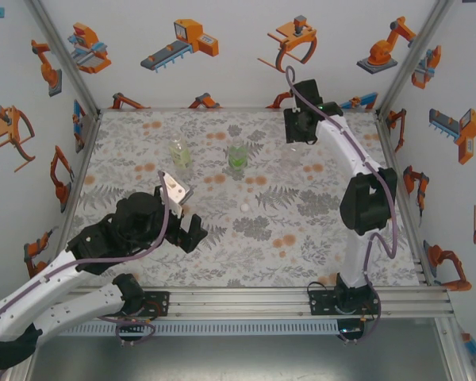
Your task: Screw on the bottle caps
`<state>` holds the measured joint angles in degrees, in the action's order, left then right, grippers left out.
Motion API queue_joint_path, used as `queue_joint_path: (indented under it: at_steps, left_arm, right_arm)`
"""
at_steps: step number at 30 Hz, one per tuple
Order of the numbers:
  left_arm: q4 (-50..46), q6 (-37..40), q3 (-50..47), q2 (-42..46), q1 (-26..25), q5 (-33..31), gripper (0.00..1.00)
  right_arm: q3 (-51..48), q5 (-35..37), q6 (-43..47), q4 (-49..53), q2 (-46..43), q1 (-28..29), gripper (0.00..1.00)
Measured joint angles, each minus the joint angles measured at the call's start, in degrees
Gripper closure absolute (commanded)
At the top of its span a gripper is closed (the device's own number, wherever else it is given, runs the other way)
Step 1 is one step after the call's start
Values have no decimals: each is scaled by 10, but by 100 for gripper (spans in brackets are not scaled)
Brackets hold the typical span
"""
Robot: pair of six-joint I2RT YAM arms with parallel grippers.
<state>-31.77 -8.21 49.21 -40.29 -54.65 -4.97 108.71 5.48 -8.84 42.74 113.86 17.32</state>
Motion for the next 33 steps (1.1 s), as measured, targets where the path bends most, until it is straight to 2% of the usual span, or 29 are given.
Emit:
queue_joint_path:
  at_steps: [12,17,21,27,33]
  left_arm:
    - [-5,-23,0,3,0,0,8]
    - [-4,-34,0,5,0,1,9]
    - [-3,-40,0,13,0,1,8]
    - [-4,-44,0,24,0,1,7]
    - [-4,-50,-12,41,0,-7,7]
  right_arm:
    - [33,-9,5,33,-44,19,47]
    - [-18,-5,-3,15,-113,71,34]
    - [-68,-5,-16,-7,-151,114,30]
    - [-163,-2,-37,-63,-174,153,19]
    - [-198,-1,-49,-107,-172,170,10]
